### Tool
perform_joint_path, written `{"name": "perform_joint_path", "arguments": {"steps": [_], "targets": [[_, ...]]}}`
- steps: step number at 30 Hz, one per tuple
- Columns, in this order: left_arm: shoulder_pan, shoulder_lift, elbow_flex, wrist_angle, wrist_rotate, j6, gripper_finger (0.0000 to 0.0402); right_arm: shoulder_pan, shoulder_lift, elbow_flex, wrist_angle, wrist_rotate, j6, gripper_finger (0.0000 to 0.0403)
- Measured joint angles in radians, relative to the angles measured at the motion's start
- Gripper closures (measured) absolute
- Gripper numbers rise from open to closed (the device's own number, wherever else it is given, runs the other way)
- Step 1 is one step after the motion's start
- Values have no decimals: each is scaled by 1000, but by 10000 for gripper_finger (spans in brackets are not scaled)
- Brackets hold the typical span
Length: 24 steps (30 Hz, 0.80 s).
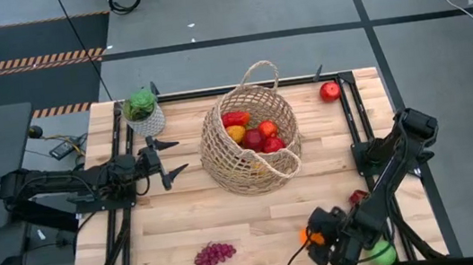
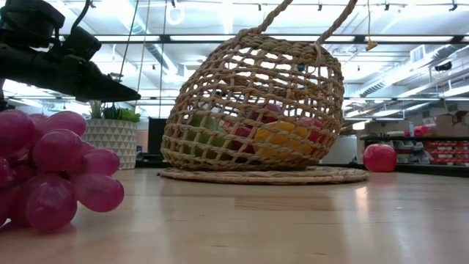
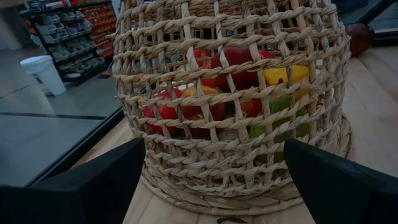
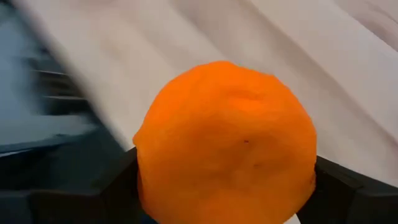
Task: Build produce basket
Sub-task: Put the orange into the brown basket
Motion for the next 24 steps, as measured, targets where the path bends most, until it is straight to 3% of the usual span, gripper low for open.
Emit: {"name": "perform_joint_path", "arguments": {"steps": [8, 24], "targets": [[0, 0, 0, 0, 0, 0, 11, -36, 0, 71, 266, 45, -307, 77], [0, 0, 0, 0, 0, 0, 11, -133, 0, 81, 637, -82, -696, 77]]}}
